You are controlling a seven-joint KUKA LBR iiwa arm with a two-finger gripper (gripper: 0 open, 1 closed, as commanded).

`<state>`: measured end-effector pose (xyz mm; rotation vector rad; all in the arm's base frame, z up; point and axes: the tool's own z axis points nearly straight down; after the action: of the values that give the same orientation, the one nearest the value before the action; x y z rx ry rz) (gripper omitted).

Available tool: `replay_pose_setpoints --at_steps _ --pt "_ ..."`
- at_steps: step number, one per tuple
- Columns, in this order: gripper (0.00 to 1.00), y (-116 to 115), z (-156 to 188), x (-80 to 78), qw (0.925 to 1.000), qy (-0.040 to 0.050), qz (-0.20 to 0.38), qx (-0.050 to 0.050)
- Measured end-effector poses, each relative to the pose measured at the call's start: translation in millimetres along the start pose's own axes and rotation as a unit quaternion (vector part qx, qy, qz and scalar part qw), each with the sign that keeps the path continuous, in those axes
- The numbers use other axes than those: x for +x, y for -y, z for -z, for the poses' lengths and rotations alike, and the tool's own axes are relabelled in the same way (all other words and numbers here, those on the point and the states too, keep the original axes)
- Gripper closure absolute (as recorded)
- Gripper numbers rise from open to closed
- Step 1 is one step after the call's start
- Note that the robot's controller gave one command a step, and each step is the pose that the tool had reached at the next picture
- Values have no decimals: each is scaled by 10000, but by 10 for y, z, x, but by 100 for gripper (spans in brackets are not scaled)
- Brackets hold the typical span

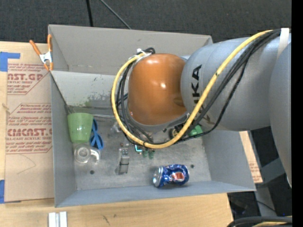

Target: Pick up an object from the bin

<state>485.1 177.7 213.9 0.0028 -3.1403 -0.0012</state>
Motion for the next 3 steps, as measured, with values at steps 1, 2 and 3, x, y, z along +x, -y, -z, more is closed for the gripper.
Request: replay_pose_setpoints --at_steps 1,2,3 --pt "0 98 -989 -738 9995 -6 -327 7" --pt "0 -229 -1249 -970 9950 9 996 41" --pt "100 -264 -1250 -975 9948 29 1017 20"
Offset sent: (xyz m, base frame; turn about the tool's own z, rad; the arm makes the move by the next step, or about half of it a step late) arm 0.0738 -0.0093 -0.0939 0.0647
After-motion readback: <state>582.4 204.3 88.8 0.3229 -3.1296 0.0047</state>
